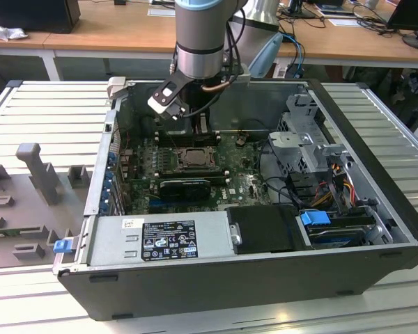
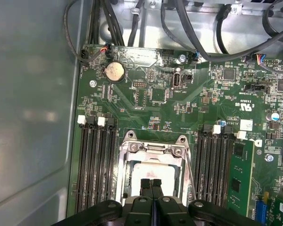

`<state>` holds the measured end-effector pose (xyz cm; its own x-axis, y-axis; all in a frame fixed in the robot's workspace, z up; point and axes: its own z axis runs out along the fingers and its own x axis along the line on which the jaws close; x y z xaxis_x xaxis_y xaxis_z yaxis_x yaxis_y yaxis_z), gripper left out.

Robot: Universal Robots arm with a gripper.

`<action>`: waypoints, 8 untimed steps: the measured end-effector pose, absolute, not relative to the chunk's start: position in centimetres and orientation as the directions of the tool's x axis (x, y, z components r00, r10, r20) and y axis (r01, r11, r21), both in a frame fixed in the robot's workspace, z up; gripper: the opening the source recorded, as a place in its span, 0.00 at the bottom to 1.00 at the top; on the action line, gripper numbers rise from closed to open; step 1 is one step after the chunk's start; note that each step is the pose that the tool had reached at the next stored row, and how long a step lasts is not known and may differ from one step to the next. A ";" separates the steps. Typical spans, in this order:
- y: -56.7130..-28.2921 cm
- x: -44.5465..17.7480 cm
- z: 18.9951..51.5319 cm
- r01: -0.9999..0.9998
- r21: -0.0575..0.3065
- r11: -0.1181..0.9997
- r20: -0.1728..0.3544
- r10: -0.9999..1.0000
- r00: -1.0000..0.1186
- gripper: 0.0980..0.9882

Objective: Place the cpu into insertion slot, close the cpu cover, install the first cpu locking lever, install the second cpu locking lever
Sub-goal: 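Install the first cpu locking lever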

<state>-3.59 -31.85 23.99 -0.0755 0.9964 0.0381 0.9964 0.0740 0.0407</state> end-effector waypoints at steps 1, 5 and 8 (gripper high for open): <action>-31.9 -3.6 24.0 0.996 0.041 0.074 0.038 0.996 -0.076 0.01; -31.8 -3.6 24.2 0.996 0.041 0.074 0.038 0.996 -0.075 0.01; -31.9 -3.6 24.3 0.996 0.041 0.074 0.038 0.996 -0.075 0.01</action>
<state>-3.59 -31.85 24.28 -0.0753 0.9964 0.0381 0.9964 0.0737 0.0407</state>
